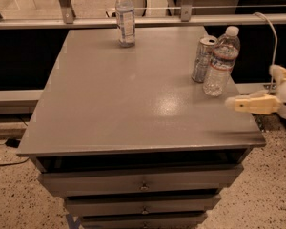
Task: Move water bottle near redbull can
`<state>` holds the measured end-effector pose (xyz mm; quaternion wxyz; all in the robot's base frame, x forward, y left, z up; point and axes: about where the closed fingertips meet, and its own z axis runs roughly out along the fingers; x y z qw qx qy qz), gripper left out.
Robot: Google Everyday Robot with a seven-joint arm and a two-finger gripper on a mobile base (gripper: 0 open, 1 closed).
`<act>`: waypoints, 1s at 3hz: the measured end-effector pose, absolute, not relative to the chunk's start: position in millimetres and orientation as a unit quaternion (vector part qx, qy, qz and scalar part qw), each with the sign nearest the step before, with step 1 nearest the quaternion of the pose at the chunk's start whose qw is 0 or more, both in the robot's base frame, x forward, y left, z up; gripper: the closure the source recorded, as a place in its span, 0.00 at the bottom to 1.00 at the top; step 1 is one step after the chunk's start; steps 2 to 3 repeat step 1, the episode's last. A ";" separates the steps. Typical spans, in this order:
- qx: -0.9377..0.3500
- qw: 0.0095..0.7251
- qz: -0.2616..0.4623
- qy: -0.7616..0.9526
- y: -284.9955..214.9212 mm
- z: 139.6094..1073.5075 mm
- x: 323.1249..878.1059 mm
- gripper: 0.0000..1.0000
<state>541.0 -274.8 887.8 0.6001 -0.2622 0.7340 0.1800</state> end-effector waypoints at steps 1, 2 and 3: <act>-0.251 0.603 0.171 0.738 -289.8 888.2 531.4 0.00; -0.251 0.603 0.171 0.738 -289.8 888.2 531.4 0.00; -0.251 0.603 0.171 0.738 -289.8 888.2 531.4 0.00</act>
Offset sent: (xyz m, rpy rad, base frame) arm 0.0000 0.0000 0.0000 0.0000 0.0000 0.0000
